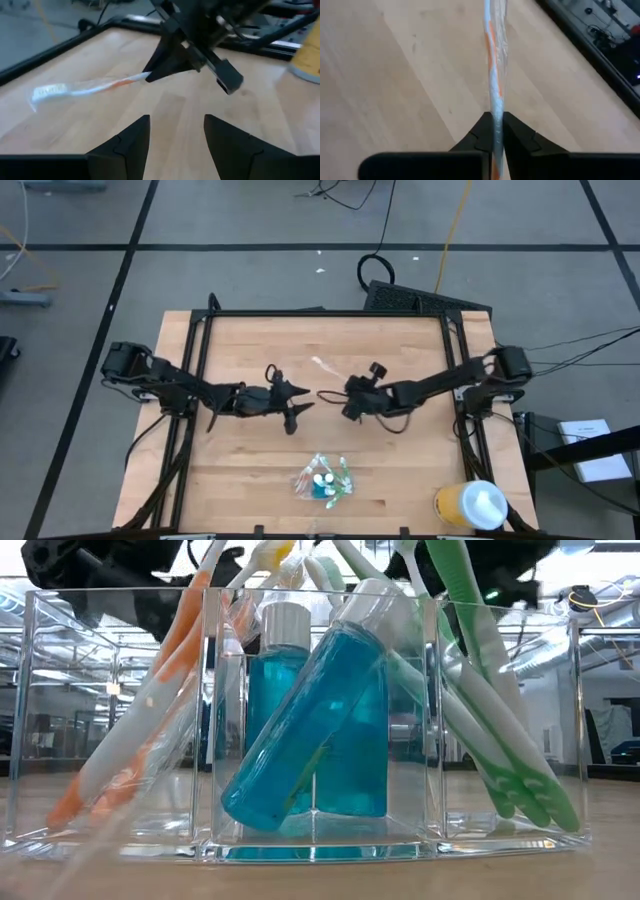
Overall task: Pick & Place toothbrushing station
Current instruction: Put the orange toothbrush into the transparent organizer
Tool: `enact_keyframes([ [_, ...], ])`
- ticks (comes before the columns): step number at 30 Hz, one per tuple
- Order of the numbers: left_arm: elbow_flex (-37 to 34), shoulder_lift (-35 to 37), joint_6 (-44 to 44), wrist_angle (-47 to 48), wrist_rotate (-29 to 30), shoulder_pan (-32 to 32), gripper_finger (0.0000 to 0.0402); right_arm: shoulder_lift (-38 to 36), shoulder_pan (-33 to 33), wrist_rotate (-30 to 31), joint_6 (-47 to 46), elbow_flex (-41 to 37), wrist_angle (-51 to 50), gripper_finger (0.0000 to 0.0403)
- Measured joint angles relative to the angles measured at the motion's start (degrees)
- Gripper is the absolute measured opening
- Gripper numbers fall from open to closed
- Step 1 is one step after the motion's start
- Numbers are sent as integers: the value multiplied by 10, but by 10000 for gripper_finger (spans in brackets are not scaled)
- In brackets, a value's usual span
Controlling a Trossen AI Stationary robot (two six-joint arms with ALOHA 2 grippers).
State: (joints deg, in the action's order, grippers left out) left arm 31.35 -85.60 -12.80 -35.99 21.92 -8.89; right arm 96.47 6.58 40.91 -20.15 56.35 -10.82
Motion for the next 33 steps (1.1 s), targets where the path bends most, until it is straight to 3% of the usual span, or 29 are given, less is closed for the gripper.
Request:
enact_keyframes([
  [3, 0, 0, 33, -29, 0, -14, 191, -58, 21, 52, 0, -49, 55, 14],
  [6, 0, 0, 64, -65, 0, -26, 191, -115, 45, 53, 58, -111, 194, 14],
  [10, 0, 0, 90, -137, 0, -29, 191, -138, 66, -7, 154, -188, 464, 14],
  [13, 0, 0, 93, -213, -1, -26, 191, -127, 66, -74, 189, -213, 588, 14],
  [21, 4, 0, 76, -322, -101, 11, 191, -101, 61, -141, 205, -215, 659, 14],
  [33, 40, 0, 95, -308, -106, 21, 191, -101, 63, -161, 208, -214, 681, 14],
])
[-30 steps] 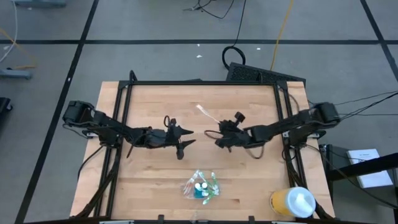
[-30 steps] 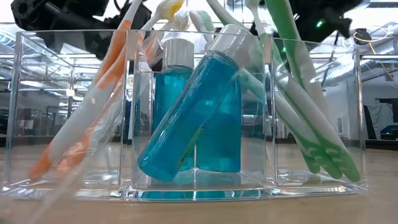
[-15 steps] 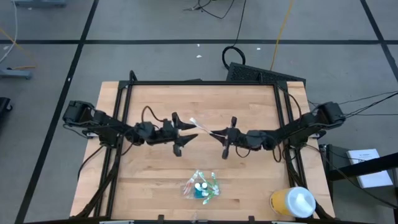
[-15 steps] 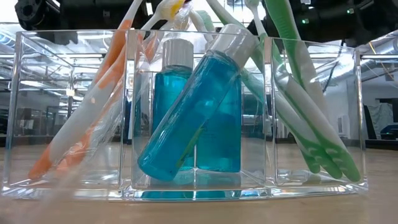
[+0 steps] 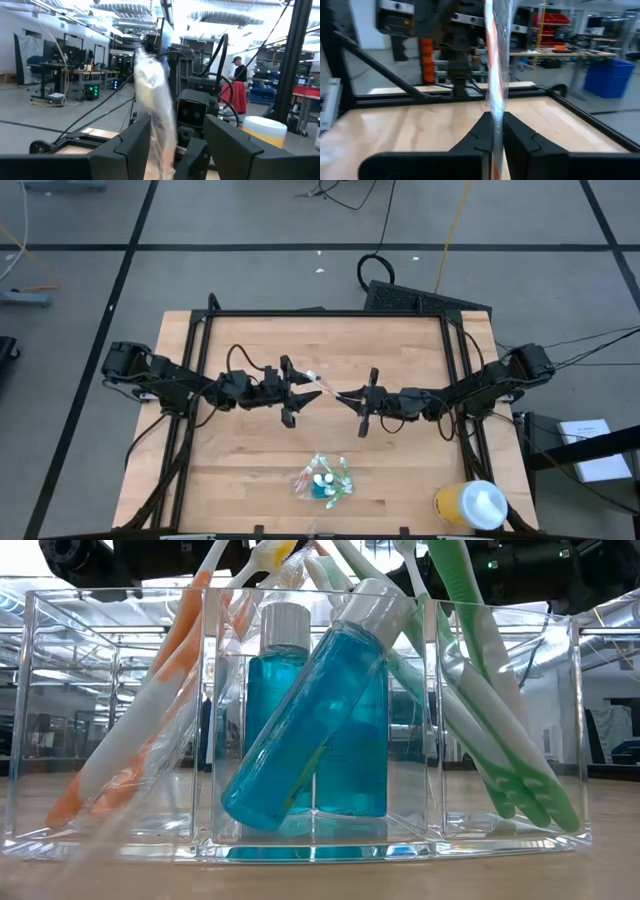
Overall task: Pick & Place toothbrushing station
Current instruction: Put the orange toothbrush into the transparent organizer
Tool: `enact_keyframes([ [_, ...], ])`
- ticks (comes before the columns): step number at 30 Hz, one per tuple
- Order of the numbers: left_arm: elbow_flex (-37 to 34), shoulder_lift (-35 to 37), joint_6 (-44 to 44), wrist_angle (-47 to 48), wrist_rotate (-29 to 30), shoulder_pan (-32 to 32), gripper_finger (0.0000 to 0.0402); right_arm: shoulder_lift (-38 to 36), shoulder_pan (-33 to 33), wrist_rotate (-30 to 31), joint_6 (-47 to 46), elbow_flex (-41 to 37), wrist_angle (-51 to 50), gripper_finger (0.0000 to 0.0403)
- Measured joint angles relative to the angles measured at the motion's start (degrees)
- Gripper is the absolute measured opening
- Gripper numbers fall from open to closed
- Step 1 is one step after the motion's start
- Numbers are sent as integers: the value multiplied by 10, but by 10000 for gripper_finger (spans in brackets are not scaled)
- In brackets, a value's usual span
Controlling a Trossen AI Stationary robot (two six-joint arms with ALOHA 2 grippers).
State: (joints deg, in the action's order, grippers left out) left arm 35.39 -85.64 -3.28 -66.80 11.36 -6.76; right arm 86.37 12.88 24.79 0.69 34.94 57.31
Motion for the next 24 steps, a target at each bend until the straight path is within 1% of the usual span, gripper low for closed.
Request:
enact_keyframes([
  [3, 6, 0, 2, 10, -2, 1, 191, 0, 0, -23, -1, 0, 6, 14],
  [8, 6, 0, 5, 21, 0, 3, 183, 0, 0, -24, -4, 0, 3, 14],
  [10, 6, 0, 8, 21, 0, 3, 167, 0, 0, -26, -4, 0, 2, 14],
  [13, 6, 0, 15, 21, 1, 4, 129, 0, 0, -26, -5, 0, -5, 14],
  [19, 6, 0, 26, 27, -4, 4, 27, 0, -1, -24, -6, 0, -19, 14],
  [21, 6, 0, 23, 28, -5, 3, 15, 0, -1, -25, -4, 0, -21, 13],
  [24, 6, 0, 23, 28, -5, 4, 23, 0, -1, -25, -4, 0, -21, 13],
])
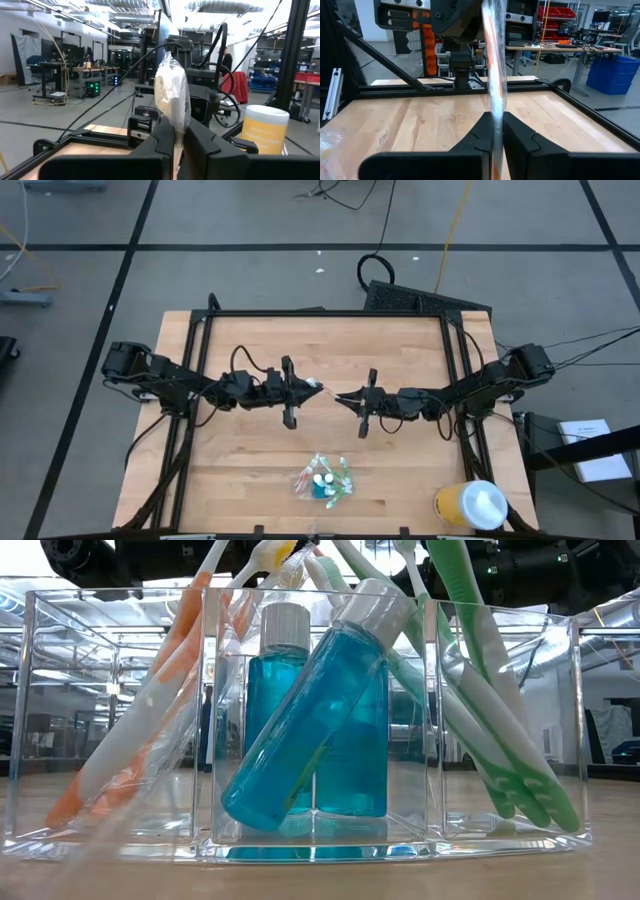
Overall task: Pick & Place toothbrushing station
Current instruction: Put the orange toothbrush into the transparent organizer
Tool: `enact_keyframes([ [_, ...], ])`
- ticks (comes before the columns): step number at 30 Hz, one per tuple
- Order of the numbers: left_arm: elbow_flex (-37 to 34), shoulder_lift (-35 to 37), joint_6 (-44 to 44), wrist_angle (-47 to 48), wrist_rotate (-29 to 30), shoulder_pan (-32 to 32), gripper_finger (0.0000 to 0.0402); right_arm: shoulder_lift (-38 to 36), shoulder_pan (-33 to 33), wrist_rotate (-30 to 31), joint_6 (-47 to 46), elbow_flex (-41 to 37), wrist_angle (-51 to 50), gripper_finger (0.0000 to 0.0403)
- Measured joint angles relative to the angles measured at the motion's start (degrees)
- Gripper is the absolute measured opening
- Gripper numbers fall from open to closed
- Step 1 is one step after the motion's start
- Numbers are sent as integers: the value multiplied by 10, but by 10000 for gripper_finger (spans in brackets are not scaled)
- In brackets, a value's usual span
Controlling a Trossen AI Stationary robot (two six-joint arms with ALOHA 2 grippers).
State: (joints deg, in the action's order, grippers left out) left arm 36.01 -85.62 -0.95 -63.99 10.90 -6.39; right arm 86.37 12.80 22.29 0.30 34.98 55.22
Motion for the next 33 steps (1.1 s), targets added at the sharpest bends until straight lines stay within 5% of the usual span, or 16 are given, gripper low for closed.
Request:
enact_keyframes([
  [14, 0, 0, 11, 0, -11, 0, 14, 0, -3, -34, -1, 0, -2, 20],
  [23, 0, 0, 6, -1, -11, 0, 14, 0, -3, -46, -12, 0, 1, 77],
  [33, 0, 0, 6, 1, -8, 0, 14, 0, -6, -46, -13, 0, 2, 95],
])
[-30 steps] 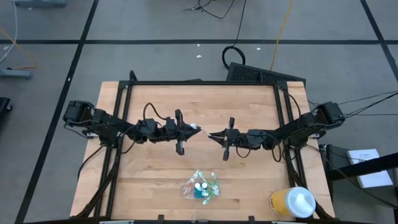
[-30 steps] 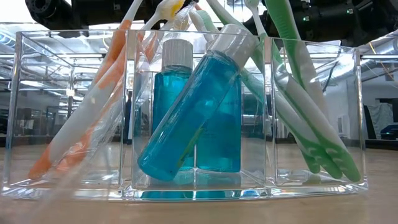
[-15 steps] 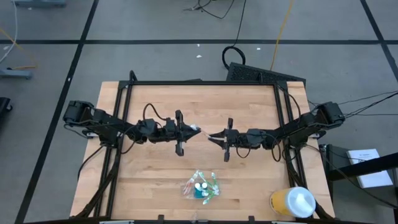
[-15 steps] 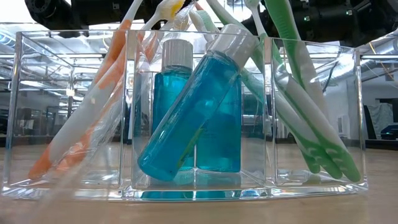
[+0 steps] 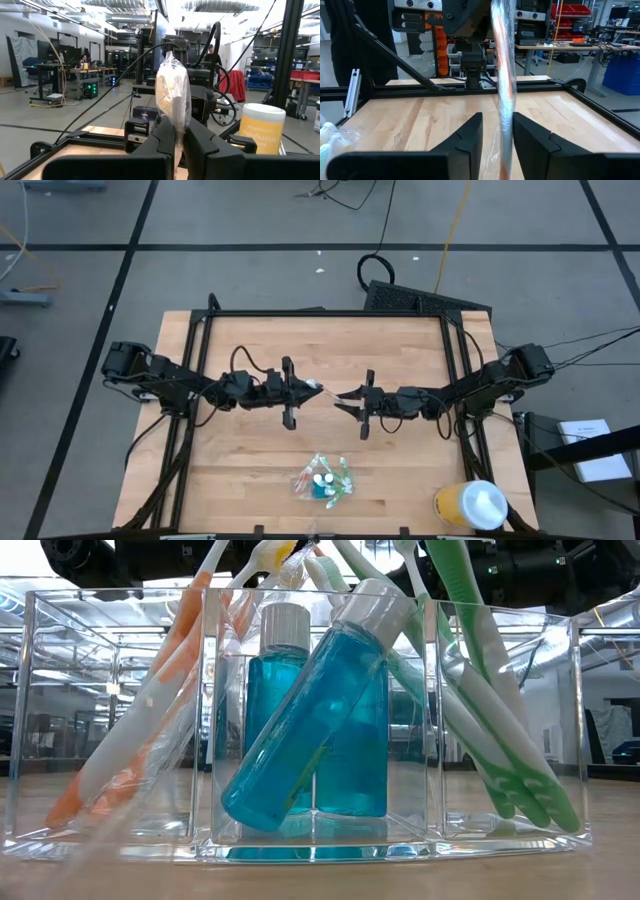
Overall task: Pick & Place toothbrushing station
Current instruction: Put the orange toothbrush into the transparent organizer
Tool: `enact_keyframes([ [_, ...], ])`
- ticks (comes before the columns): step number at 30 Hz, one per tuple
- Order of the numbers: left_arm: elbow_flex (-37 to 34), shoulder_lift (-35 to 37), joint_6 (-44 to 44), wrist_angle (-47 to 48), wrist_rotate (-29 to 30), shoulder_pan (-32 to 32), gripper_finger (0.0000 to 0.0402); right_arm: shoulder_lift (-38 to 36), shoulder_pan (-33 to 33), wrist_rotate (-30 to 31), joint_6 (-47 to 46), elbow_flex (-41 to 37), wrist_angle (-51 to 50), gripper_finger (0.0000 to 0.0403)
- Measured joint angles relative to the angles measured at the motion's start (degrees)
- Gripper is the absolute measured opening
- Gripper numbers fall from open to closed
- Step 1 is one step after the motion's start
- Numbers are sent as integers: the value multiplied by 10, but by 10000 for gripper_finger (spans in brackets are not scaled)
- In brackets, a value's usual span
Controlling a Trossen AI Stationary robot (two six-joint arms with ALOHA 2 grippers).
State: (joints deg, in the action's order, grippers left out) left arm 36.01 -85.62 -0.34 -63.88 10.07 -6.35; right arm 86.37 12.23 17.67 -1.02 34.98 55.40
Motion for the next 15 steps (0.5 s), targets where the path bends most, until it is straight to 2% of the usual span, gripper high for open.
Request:
enact_keyframes([
  [15, 0, 11, -25, 21, 0, -2, 14, 0, 0, 0, -15, 0, 0, 98],
])
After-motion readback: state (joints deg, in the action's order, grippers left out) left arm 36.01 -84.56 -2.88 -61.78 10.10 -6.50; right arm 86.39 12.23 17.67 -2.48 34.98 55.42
